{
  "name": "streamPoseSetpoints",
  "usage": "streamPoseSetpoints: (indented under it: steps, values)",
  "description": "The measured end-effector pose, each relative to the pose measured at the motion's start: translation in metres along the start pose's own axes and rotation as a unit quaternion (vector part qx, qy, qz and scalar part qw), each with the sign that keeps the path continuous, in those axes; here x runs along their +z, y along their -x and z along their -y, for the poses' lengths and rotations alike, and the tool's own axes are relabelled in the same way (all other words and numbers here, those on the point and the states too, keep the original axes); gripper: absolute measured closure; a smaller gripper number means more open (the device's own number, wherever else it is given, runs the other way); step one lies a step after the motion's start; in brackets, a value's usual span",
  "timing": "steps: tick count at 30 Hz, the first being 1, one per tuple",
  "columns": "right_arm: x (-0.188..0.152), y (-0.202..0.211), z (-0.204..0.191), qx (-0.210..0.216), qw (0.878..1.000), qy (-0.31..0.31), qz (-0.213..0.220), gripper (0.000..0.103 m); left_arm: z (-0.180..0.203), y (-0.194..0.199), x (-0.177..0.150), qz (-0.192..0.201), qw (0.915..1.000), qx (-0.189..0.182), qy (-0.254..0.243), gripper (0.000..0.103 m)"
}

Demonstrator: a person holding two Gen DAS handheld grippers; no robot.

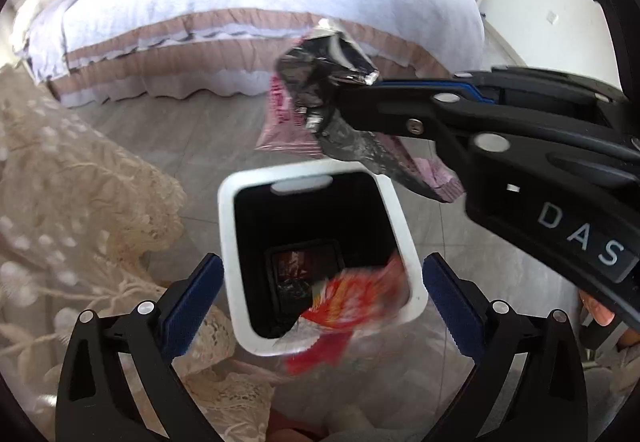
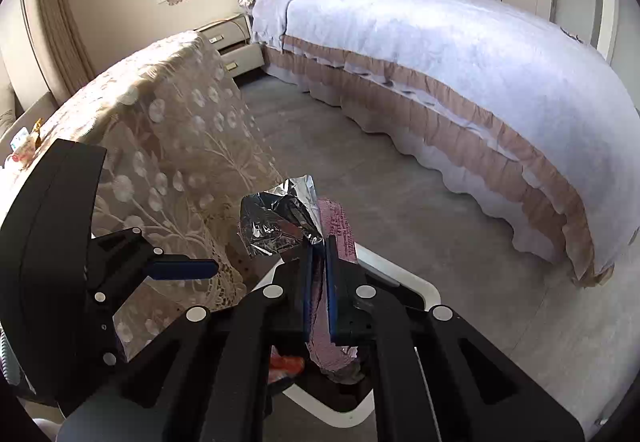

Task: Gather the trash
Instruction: 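Carry both wrappers over the bin and open both tools to drop them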

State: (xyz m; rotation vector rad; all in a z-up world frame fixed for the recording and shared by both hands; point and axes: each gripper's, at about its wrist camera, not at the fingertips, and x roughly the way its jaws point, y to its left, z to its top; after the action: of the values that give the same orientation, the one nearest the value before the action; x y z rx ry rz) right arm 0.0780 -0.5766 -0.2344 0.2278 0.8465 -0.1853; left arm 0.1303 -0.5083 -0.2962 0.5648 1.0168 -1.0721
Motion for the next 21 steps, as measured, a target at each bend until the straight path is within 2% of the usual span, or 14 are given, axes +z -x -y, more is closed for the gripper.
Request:
streamPoseSetpoints:
  steps: [4, 12, 14, 15, 16, 17, 20, 21]
  values:
    - [-0.005, -0.012, 0.003, -0.001, 1.000, -0.005, -0.016, 0.096, 0.002, -0.008, 0.000, -0.011, 0.9997, 0.016, -0.013, 0.005]
    - [-0.008, -0.027, 0.004, 0.003, 0.999, -0.011, -0.040, 0.095, 0.001, -0.011, -0.001, -0.003, 0.9995, 0.028, -0.013, 0.005]
    - [-0.009, -0.028, 0.003, 0.006, 0.999, -0.009, -0.047, 0.086, -0.001, -0.009, 0.000, 0.001, 0.9994, 0.032, -0.012, 0.005]
    - [-0.009, -0.029, 0.002, 0.009, 0.999, -0.006, -0.050, 0.060, 0.000, -0.006, -0.001, 0.003, 0.9994, 0.034, -0.012, 0.005]
    - [-0.009, -0.028, 0.001, 0.009, 0.999, -0.004, -0.050, 0.028, 0.000, -0.005, -0.001, 0.005, 0.9994, 0.034, -0.011, 0.005]
    - [-0.010, -0.026, -0.001, 0.004, 0.999, -0.003, -0.041, 0.021, 0.001, -0.002, -0.002, 0.005, 0.9994, 0.032, -0.011, 0.005]
    - [-0.010, -0.025, -0.004, 0.003, 0.999, 0.001, -0.039, 0.016, 0.003, 0.001, -0.003, 0.008, 0.9993, 0.035, -0.014, 0.005]
    - [-0.009, -0.025, -0.004, 0.001, 0.999, -0.001, -0.040, 0.011, 0.004, 0.002, -0.003, 0.008, 0.9993, 0.035, -0.013, 0.005]
